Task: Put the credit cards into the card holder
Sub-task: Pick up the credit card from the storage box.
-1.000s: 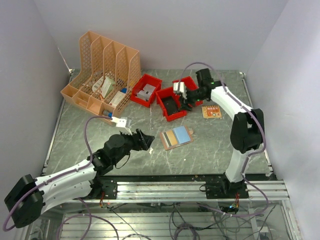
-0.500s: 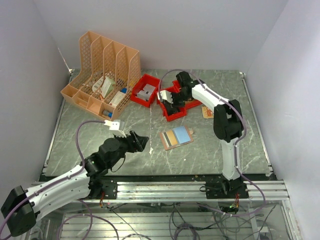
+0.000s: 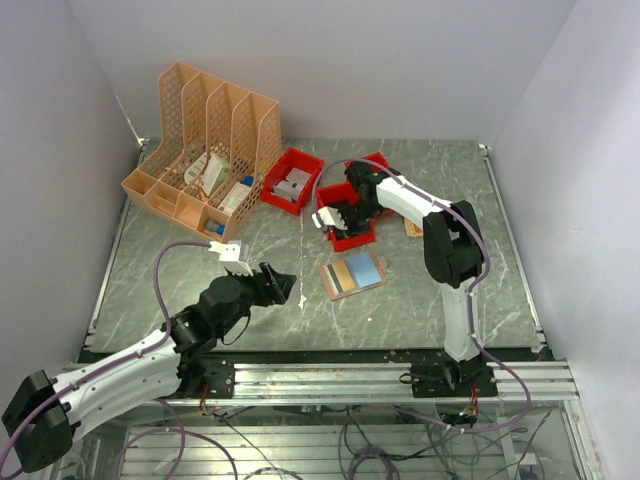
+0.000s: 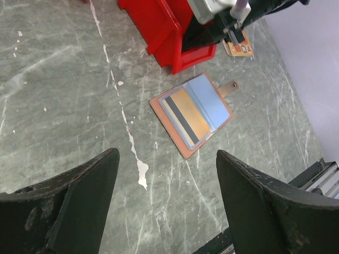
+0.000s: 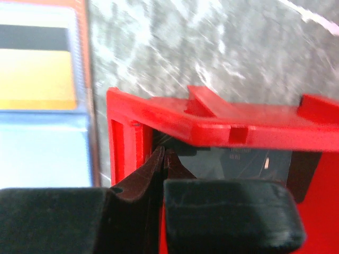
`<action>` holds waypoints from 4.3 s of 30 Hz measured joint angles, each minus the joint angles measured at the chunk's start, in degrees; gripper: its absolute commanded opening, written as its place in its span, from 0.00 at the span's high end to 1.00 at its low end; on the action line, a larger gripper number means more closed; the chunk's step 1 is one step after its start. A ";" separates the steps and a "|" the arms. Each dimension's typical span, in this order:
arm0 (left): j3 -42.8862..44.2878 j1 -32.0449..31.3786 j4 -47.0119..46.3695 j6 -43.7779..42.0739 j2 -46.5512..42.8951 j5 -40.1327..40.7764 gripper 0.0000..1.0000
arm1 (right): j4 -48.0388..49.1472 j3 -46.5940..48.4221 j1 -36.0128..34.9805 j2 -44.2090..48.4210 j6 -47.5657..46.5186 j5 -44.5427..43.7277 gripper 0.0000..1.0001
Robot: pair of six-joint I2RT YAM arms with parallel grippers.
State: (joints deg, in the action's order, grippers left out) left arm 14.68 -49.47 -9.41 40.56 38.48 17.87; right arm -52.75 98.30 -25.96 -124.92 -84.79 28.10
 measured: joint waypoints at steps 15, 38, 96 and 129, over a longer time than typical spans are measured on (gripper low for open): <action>-0.07 0.00 2.03 1.14 -0.90 0.59 0.17 | -0.70 -1.40 -5.25 3.50 3.56 3.58 0.92; -0.04 0.00 9.14 4.92 -0.04 3.15 0.17 | 26.75 21.55 -7.02 -5.44 62.62 6.47 0.48; 17.07 5.01 -43.04 11.50 66.55 -21.33 0.55 | -12.28 18.97 1.75 -10.03 11.65 5.11 0.34; 22.47 5.81 -42.18 11.08 68.19 -23.74 0.59 | -12.41 16.79 2.36 -9.97 15.13 8.96 0.69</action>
State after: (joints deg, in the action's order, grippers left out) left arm 37.15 -43.66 -51.59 51.64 106.67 -5.87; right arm -65.17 115.09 -23.59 -134.89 -69.67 37.06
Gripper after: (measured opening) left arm 0.411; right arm 0.326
